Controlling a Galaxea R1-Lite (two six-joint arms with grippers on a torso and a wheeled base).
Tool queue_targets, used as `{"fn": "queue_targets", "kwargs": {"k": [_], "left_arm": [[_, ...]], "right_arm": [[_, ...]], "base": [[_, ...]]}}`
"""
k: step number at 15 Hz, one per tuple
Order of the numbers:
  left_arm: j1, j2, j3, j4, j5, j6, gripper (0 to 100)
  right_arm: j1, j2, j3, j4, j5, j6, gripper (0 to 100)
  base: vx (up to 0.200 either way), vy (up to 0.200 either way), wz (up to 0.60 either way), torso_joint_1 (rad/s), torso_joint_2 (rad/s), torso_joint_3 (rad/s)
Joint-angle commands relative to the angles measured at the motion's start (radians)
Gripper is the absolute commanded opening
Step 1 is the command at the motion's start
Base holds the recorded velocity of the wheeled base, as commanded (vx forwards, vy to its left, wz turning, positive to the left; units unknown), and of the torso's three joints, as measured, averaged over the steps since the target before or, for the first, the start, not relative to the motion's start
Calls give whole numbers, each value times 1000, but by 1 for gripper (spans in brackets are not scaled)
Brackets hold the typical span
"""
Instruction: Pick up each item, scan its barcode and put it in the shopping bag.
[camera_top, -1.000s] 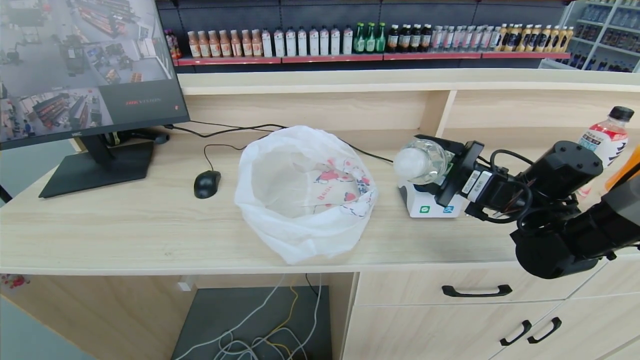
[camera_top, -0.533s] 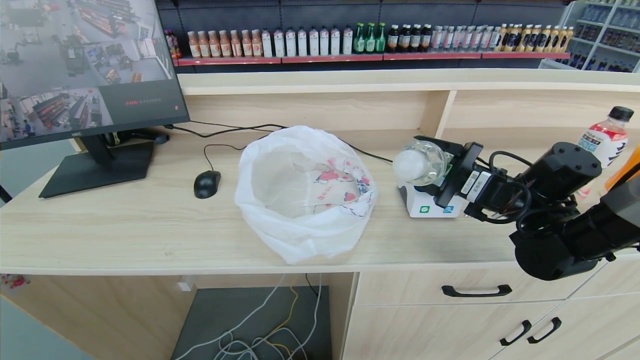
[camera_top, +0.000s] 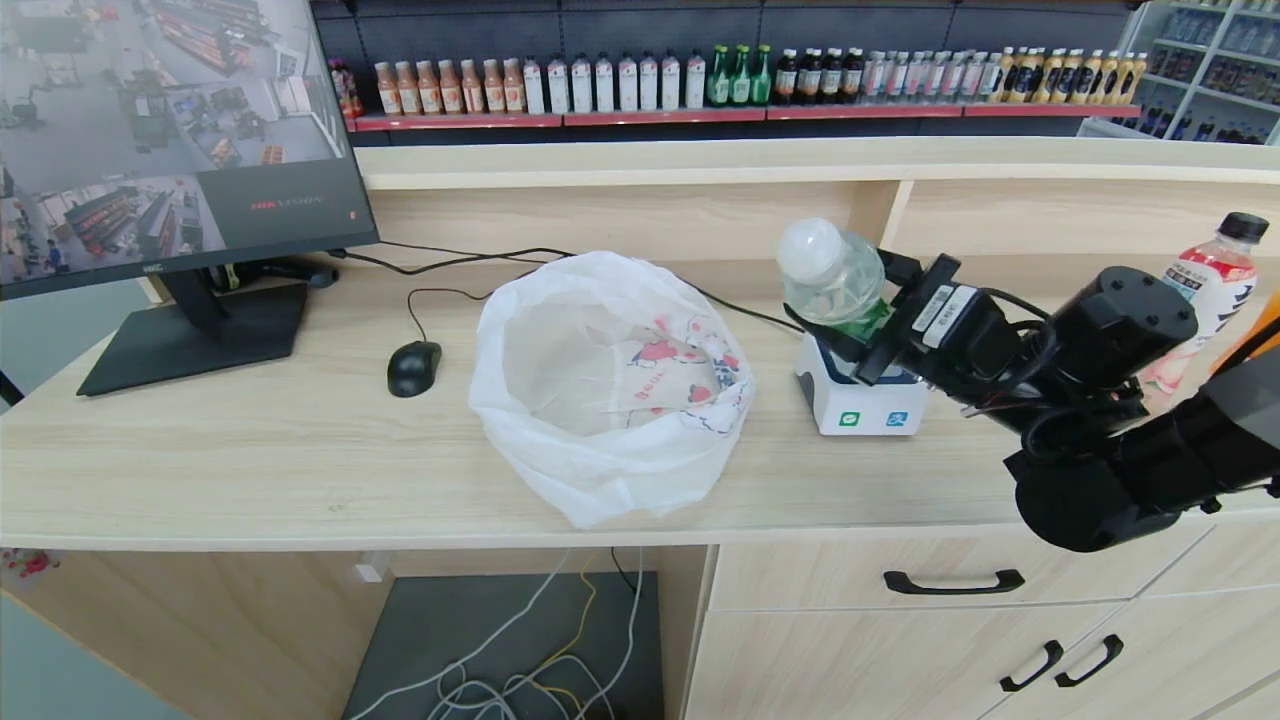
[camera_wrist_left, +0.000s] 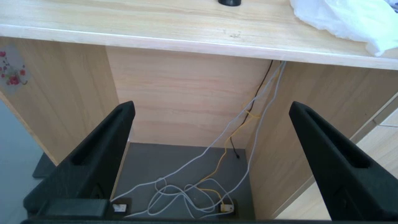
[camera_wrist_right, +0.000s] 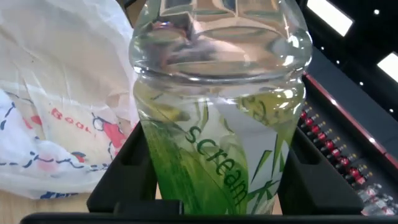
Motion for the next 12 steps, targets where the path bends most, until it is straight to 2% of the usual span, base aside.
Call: {"fn": "queue_targets", "kwargs": {"k": [1, 2, 7, 8, 9, 12], "left_arm": [[0, 0, -1, 0, 1, 0, 100], [0, 0, -1, 1, 1, 0, 100], [0, 0, -1, 1, 1, 0, 100], [0, 0, -1, 1, 1, 0, 100], [0, 0, -1, 0, 1, 0, 100], [0, 0, -1, 1, 1, 0, 100]], "right_arm": [[29, -25, -6, -7, -35, 23, 0], [46, -40, -8, -7, -67, 47, 0], [218, -147, 49, -7, -419, 285, 0], [236, -150, 50, -7, -451, 308, 0], [282, -158, 50, -7, -563, 378, 0], [318, -161, 86, -7, -695, 507, 0]], "base": [[0, 0, 0, 0, 0, 0], [0, 0, 0, 0, 0, 0], [0, 0, 0, 0, 0, 0], [0, 0, 0, 0, 0, 0], [0, 0, 0, 0, 0, 0], [0, 0, 0, 0, 0, 0]]}}
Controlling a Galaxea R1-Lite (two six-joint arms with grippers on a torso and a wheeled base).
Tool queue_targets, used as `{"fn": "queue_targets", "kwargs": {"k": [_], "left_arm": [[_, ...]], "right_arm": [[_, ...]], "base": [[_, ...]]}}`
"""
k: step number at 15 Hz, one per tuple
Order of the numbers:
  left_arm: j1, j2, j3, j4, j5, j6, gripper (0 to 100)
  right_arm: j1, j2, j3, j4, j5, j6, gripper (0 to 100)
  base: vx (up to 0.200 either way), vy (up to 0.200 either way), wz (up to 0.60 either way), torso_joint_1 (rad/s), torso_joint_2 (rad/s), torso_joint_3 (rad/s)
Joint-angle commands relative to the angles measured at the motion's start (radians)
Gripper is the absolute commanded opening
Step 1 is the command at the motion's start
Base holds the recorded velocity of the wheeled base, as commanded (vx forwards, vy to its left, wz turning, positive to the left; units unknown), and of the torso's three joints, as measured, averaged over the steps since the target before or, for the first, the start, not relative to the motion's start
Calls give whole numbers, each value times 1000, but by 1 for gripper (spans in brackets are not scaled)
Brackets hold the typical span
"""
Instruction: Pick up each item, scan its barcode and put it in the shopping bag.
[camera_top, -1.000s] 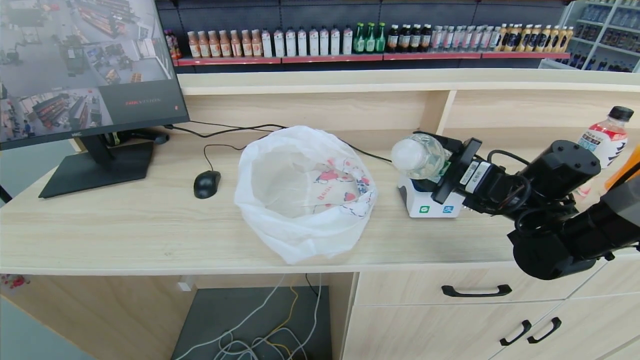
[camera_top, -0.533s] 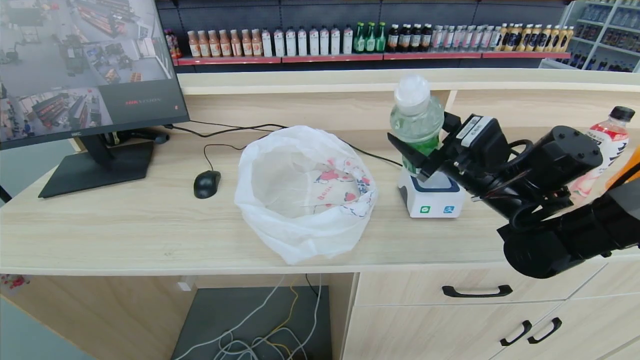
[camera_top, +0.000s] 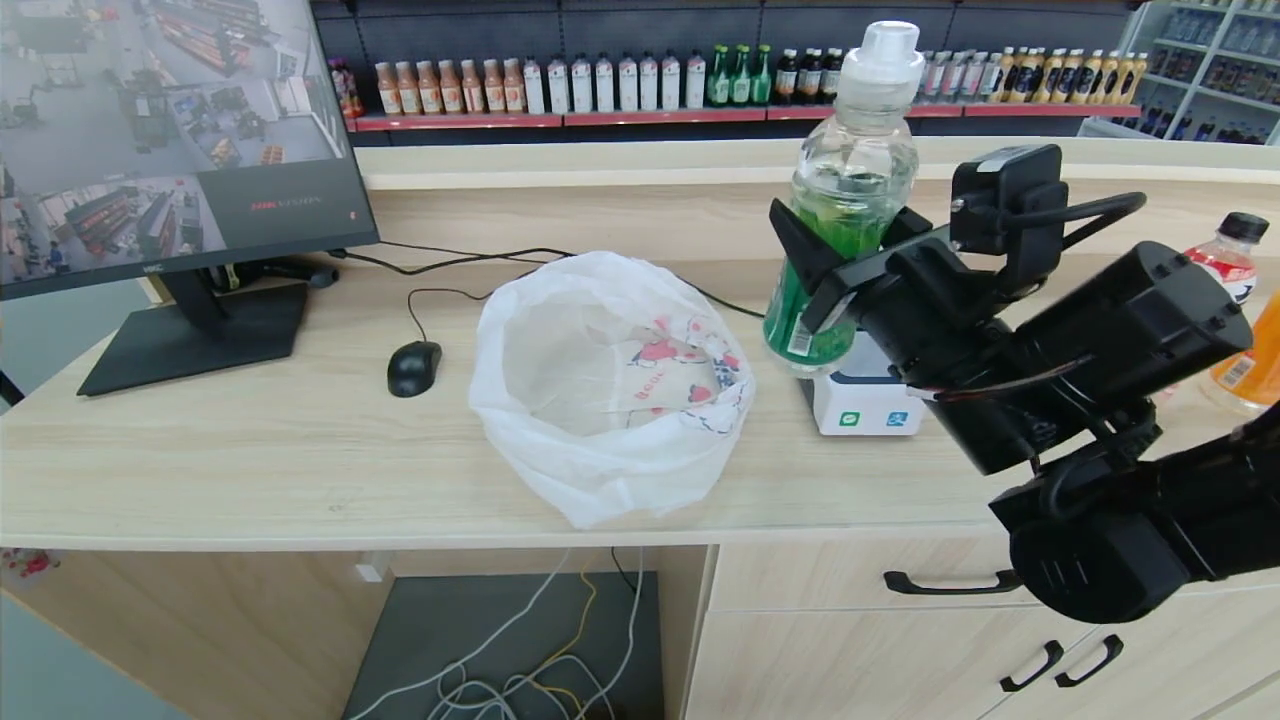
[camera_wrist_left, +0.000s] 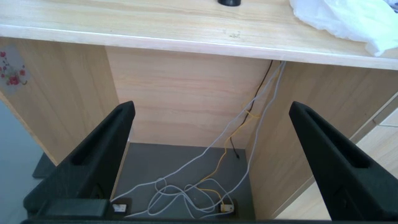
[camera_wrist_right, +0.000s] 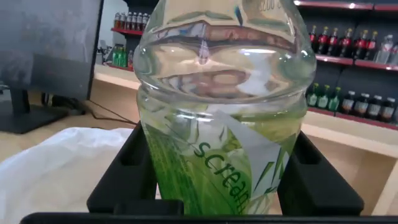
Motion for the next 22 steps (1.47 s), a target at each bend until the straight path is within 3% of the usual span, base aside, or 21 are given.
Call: {"fn": "queue_targets", "kwargs": {"k": [1, 5, 17, 22], "left_arm": [[0, 0, 0, -1, -1, 0, 100], [0, 0, 0, 1, 1, 0, 100], [0, 0, 0, 1, 1, 1, 100], [0, 0, 0, 1, 1, -2, 100]], "right_arm": [[18, -14, 42, -1, -73, 58, 0], [27, -11, 91, -1, -107, 118, 0], [1, 18, 46, -1, -110, 177, 0], [-1, 29, 25, -1, -110, 177, 0]], "base": [[0, 0, 0, 0, 0, 0], [0, 0, 0, 0, 0, 0], [0, 0, 0, 0, 0, 0], [0, 200, 0, 3, 4, 1]]}}
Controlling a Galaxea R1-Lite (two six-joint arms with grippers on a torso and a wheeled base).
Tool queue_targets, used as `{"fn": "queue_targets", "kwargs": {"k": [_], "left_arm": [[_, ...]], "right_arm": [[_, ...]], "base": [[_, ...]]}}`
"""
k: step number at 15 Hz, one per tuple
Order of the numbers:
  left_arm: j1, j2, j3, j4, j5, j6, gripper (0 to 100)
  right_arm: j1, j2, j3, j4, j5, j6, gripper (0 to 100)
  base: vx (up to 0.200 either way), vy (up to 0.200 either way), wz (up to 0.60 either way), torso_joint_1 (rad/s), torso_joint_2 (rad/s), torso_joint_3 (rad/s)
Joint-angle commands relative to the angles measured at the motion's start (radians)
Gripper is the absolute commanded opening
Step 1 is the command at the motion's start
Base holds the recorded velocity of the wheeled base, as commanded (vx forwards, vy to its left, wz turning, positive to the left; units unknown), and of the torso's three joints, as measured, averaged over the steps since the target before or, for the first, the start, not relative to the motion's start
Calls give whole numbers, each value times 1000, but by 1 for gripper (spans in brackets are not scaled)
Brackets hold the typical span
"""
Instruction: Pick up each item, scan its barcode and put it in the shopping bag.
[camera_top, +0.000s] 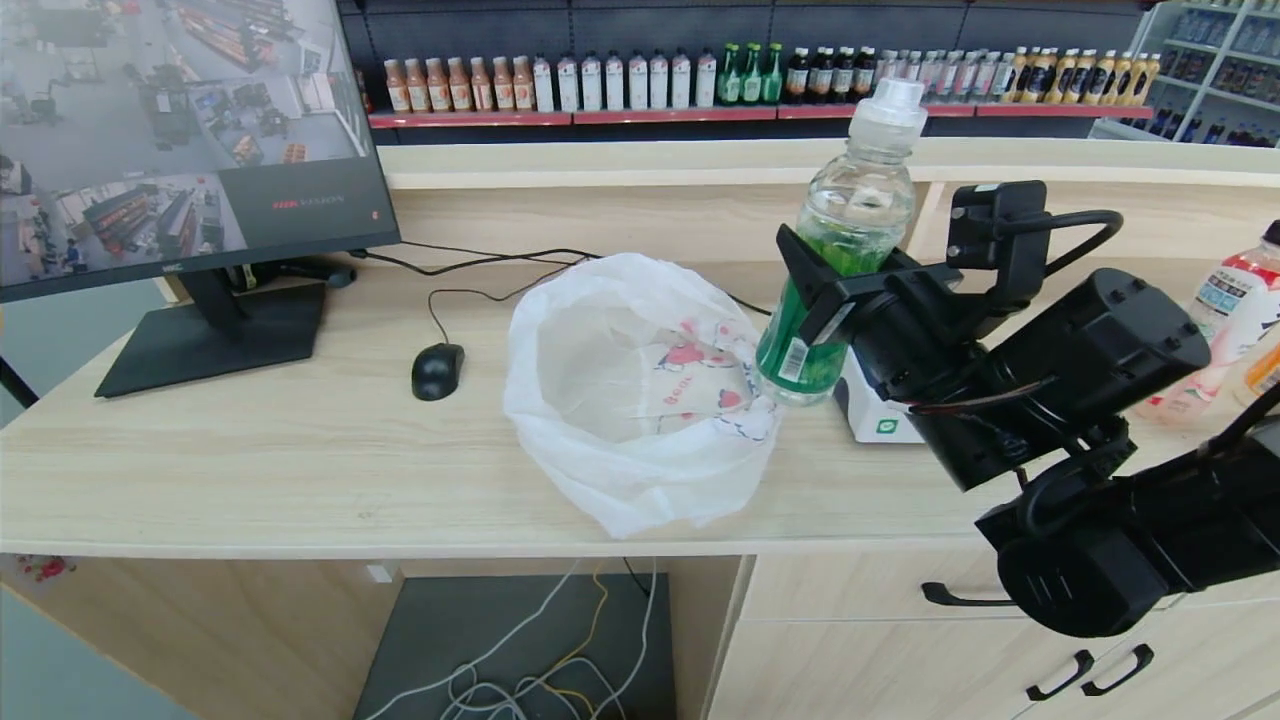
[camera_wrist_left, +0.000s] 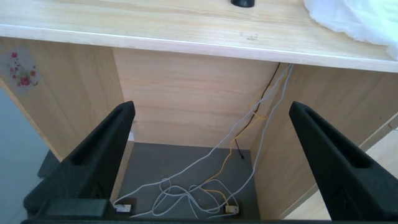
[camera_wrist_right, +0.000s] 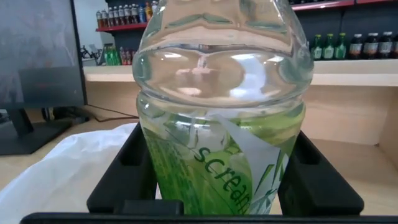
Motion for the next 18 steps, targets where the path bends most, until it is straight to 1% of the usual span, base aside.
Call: {"fn": "queue_targets", "kwargs": {"k": [1, 5, 14, 15, 18], "left_arm": [[1, 0, -1, 0, -1, -3, 100], [1, 0, 1, 0, 0, 0, 100], [1, 0, -1, 0, 0, 4, 100], [0, 0, -1, 0, -1, 5, 100], [1, 0, -1, 0, 0, 4, 100]], "right_arm": [[-3, 0, -1, -3, -1, -1, 0], [-2, -9, 0, -3, 1, -2, 0], [-11, 42, -35, -2, 16, 2, 0], [-13, 60, -54, 23, 16, 2, 0], [-14, 123, -236, 150, 15, 4, 0]], "base": [[0, 200, 0, 2, -2, -2], [0, 200, 0, 4, 0, 2], [0, 0, 0, 0, 0, 0], [0, 0, 0, 0, 0, 0], [0, 0, 0, 0, 0, 0]]}}
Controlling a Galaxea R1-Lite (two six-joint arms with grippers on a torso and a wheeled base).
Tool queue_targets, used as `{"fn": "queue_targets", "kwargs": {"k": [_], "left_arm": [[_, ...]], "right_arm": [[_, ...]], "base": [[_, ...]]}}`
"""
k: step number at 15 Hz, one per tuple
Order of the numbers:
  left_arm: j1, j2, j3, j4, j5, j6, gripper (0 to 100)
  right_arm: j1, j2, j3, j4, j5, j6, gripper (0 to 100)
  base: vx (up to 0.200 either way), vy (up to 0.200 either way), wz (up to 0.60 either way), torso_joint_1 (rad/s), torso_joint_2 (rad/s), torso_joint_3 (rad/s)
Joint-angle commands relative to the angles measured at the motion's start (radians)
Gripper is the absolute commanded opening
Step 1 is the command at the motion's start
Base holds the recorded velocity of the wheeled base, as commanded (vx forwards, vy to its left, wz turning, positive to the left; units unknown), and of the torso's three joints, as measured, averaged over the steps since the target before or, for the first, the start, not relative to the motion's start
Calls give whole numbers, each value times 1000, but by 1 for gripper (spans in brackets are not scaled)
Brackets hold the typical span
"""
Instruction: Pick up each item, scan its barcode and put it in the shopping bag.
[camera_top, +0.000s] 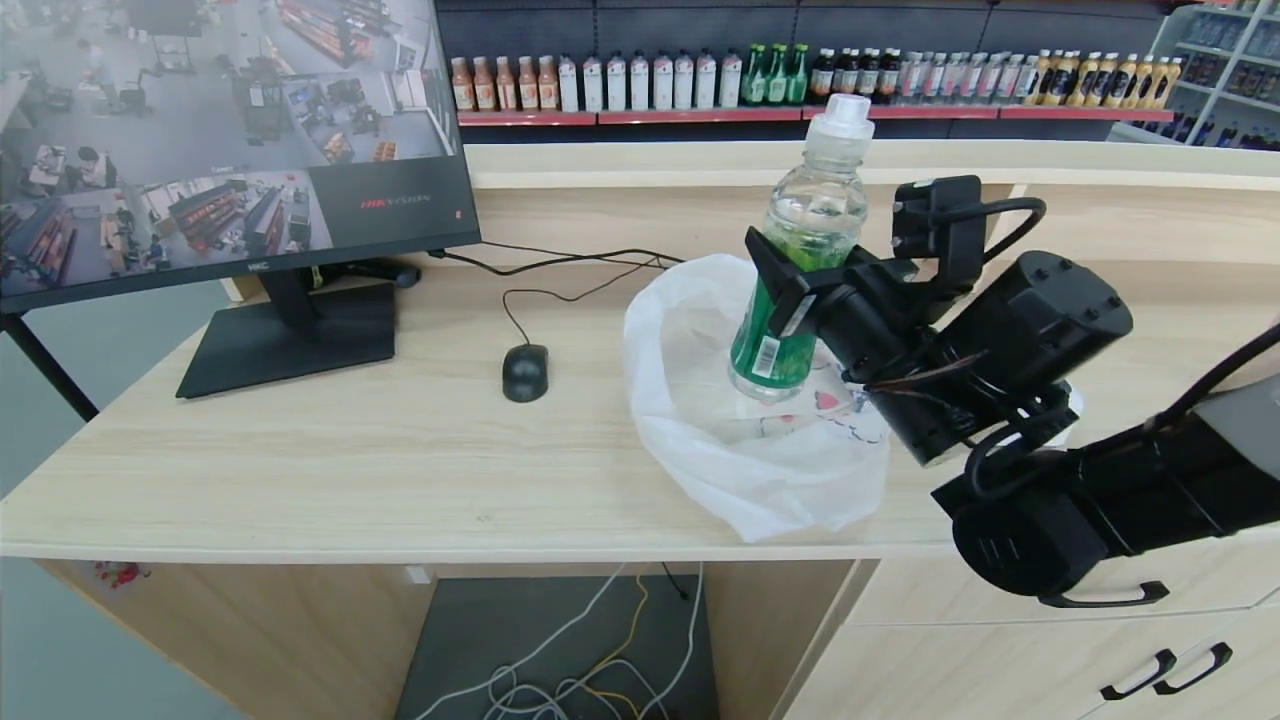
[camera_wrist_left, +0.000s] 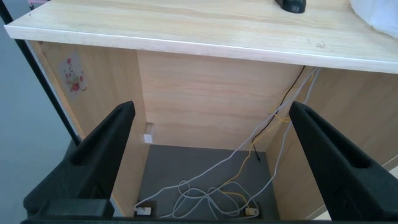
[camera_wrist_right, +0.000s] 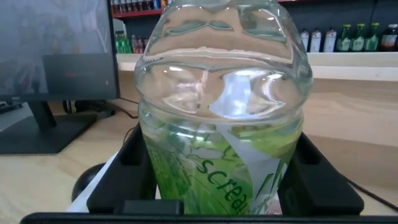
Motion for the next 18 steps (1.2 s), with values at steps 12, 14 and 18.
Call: {"fn": "queue_targets", "kwargs": {"k": [12, 14, 18], "left_arm": [[1, 0, -1, 0, 1, -1, 100], [1, 0, 1, 0, 1, -1, 100], [1, 0, -1, 0, -1, -2, 100]], "right_arm": [[-16, 232, -359, 212, -1, 30, 0], [-14, 246, -362, 214, 0, 30, 0], [-18, 263, -364, 214, -6, 27, 0]], "base": [[0, 0, 0, 0, 0, 0], [0, 0, 0, 0, 0, 0], [0, 0, 0, 0, 0, 0]]}}
